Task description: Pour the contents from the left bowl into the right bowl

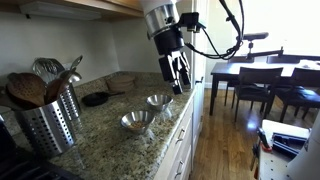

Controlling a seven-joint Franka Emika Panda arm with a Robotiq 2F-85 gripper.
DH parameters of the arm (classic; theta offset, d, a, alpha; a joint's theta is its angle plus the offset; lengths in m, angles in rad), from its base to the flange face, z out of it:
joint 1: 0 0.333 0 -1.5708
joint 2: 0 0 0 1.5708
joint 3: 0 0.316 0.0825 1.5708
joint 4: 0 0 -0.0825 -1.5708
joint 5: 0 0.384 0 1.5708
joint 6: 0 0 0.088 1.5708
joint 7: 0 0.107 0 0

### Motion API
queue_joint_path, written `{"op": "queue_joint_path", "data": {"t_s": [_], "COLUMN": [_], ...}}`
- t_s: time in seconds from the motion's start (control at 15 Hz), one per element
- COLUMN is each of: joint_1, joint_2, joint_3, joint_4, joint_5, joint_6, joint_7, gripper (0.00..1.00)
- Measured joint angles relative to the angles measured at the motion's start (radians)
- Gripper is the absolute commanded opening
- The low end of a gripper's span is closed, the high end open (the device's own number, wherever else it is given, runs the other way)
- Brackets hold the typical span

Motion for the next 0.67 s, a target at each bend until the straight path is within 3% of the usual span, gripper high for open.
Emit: {"op": "queue_joint_path", "data": {"t_s": [0.67], "joint_1": [0.026], "joint_2": [0.197], "joint_3": [0.084], "joint_4": [0.104], "joint_5": [-0.117], "joint_6": [0.077], "joint_7": [0.145], "gripper": [1.0]}}
